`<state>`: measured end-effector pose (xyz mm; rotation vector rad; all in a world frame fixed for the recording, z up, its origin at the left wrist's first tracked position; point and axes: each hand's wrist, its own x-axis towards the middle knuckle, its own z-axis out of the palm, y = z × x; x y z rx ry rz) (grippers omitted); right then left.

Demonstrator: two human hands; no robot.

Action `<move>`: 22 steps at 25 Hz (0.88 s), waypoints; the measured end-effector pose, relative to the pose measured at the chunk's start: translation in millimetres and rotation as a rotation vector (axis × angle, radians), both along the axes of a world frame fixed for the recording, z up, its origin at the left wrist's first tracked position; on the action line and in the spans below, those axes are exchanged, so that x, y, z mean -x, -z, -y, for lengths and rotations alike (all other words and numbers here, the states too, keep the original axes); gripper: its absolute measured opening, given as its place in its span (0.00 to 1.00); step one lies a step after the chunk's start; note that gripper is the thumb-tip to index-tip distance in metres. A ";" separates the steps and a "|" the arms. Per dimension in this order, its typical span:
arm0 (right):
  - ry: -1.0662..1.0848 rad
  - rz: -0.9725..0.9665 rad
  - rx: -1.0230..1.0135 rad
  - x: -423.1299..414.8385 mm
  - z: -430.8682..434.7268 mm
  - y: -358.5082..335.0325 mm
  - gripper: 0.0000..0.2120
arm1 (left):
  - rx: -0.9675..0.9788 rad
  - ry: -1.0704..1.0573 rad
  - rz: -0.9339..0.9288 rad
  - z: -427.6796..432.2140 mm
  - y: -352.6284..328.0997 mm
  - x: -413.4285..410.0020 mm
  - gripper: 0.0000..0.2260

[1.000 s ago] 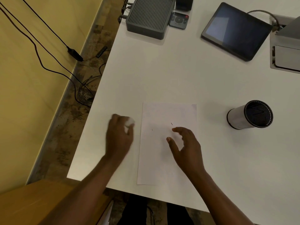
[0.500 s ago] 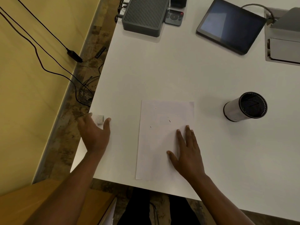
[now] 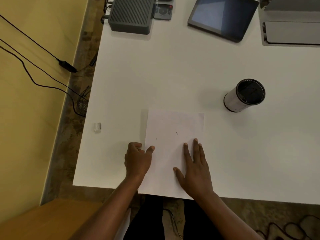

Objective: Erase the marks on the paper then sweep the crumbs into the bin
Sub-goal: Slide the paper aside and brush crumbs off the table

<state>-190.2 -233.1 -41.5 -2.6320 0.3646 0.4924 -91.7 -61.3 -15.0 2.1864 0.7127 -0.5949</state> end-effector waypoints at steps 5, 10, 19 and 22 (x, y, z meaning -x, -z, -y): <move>0.108 -0.005 -0.033 22.7 -7.7 -1.9 0.43 | 0.048 0.271 0.013 2.8 -16.5 9.4 0.05; 0.141 0.139 -0.175 38.5 -25.8 -21.1 0.36 | 0.017 0.581 0.086 10.6 -34.5 11.2 0.07; 0.044 0.297 -0.422 27.6 -33.5 -11.6 0.31 | -0.091 0.951 -0.001 29.4 -79.2 -11.6 0.10; 0.272 0.227 -0.241 42.9 -21.9 4.6 0.31 | -0.110 0.953 -0.043 31.8 -91.7 -20.7 0.11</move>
